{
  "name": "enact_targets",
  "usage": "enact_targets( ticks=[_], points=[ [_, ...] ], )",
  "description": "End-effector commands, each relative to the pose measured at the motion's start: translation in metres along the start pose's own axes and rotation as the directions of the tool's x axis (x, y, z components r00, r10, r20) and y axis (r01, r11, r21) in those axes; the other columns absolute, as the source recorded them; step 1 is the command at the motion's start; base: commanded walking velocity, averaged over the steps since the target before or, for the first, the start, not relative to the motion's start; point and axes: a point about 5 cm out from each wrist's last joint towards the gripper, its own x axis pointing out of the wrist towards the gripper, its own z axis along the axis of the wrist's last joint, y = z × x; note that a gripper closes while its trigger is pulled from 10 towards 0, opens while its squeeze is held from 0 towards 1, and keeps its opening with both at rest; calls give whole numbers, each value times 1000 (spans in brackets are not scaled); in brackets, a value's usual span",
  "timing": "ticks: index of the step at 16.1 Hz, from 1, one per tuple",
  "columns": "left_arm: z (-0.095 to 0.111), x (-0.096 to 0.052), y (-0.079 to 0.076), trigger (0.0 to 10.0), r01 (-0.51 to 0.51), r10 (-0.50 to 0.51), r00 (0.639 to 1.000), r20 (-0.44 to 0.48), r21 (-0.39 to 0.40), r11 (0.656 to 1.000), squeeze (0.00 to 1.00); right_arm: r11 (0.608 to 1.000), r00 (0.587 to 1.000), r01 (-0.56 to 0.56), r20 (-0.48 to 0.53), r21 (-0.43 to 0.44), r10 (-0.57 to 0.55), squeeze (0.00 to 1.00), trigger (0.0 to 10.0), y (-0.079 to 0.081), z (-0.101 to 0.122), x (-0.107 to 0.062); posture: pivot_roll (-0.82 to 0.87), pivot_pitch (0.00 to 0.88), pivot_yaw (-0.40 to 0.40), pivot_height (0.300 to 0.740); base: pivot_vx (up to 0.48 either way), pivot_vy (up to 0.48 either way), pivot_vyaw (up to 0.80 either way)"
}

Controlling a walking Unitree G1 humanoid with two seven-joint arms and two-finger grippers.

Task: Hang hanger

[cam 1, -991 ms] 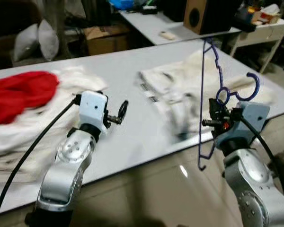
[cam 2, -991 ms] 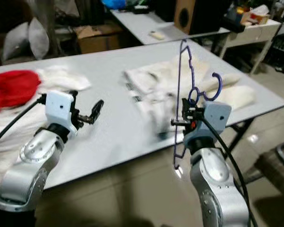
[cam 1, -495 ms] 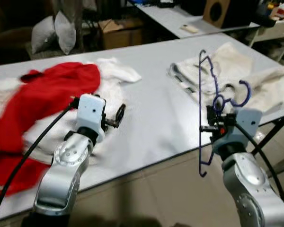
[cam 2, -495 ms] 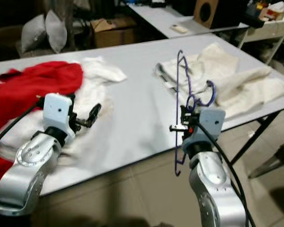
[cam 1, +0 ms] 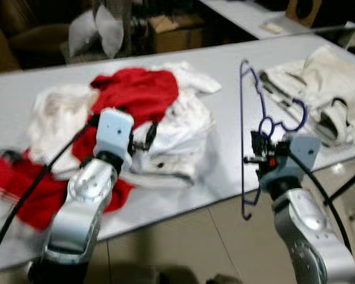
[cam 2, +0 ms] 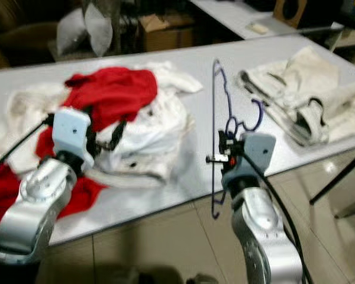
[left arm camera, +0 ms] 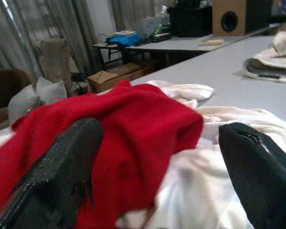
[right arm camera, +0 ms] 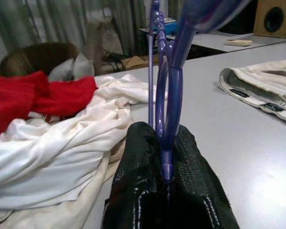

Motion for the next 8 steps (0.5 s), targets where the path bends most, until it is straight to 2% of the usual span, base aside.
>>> enact_targets(
  ticks=[1,3,4,5,6,8],
  points=[
    [3,0,0,10000,-11,12,1000,22,-28,1000,0,1000,1000,5,27,-18,-5,0,10000,-2,6,1,19,55,-4,740,0,0,0],
    [3,-1,4,10000,-36,37,999,17,-30,999,0,1000,1000,7,28,-26,-7,0,10000,-5,7,1,19,55,-6,740,0,0,0],
    [5,-1,11,10000,-77,77,996,33,-19,997,0,999,999,13,30,-30,-12,0,10000,-7,7,1,19,55,-6,740,0,0,0],
    [3,0,23,10000,-137,137,991,10,-22,990,20,999,999,16,31,-35,-15,0,10000,-7,7,1,22,55,-6,740,0,0,0],
    [2,1,31,10000,-181,181,983,-3,-34,983,1000,999,999,16,32,-39,-15,0,10000,-7,7,2,22,55,-6,740,0,0,0],
    [4,5,44,10000,-230,230,973,9,5,973,1000,999,1000,11,30,-47,-9,0,10000,-7,7,2,20,53,-6,740,0,0,0]
  ],
)
